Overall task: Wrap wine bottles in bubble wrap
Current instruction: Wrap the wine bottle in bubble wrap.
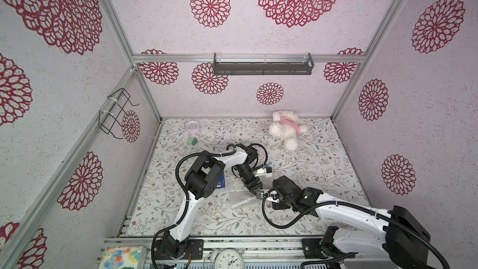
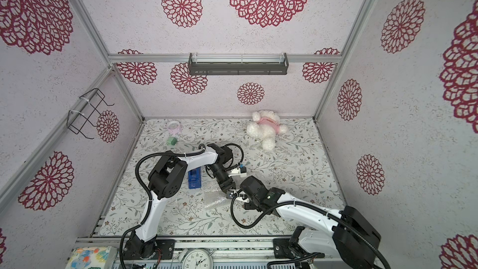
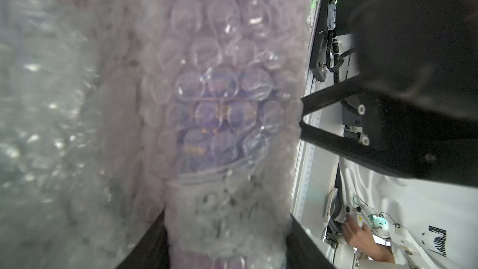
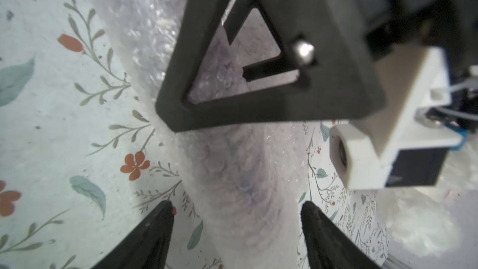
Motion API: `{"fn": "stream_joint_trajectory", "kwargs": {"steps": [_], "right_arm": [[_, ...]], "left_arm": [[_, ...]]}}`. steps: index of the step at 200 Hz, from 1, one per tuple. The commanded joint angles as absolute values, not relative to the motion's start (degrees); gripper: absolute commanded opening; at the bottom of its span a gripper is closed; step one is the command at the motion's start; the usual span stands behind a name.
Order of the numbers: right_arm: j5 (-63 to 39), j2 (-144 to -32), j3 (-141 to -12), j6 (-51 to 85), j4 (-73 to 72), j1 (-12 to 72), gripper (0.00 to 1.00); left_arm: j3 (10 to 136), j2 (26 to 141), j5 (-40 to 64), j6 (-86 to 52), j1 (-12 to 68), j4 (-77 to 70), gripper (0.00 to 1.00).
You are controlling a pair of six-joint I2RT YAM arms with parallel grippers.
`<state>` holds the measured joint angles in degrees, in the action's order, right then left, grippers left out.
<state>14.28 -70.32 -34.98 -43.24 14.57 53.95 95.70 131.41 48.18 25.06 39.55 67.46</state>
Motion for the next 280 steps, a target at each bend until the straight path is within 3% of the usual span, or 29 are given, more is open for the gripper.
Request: {"fn": "stream_joint_trajectory", "kwargs": {"steps": [1,58,128,157,159,160,162,219,280], "right_arm": [[11.89,-73.99,-37.25,-47.13,10.20,54.13,0.81],[12.40,-82.78,-38.87,-48.53,8.04,54.03,0.80],[8.09,-82.81,-39.70,-44.53,17.76,53.86,0.38],[4.17,-82.55,-40.98,-42.84,21.70,53.15,0.29],[3.72,-82.53,-41.03,-42.75,21.90,53.04,0.29],[3.49,-82.53,-41.08,-42.69,22.03,53.02,0.28],[3.09,-82.53,-41.19,-42.64,22.16,52.83,0.28],[-12.18,-86.86,-47.64,-37.06,30.88,46.96,0.23],[-25.82,-97.10,-56.22,-30.69,38.82,41.36,0.23]], "left_arm": [[96.50,133.83,48.38,24.74,39.03,72.50,0.51],[96.83,133.81,48.47,24.43,38.02,72.65,0.51],[91.87,127.15,44.07,21.68,35.84,65.21,0.65],[88.95,122.24,42.07,20.45,34.47,60.63,0.75],[88.73,121.88,42.03,20.30,34.33,60.22,0.78],[88.62,121.67,41.98,20.26,34.21,60.04,0.90],[88.53,121.32,41.80,20.05,34.09,59.68,1.00],[83.32,109.23,38.04,14.69,28.89,49.80,0.97],[67.77,93.44,11.87,5.72,25.77,26.58,0.97]]}}
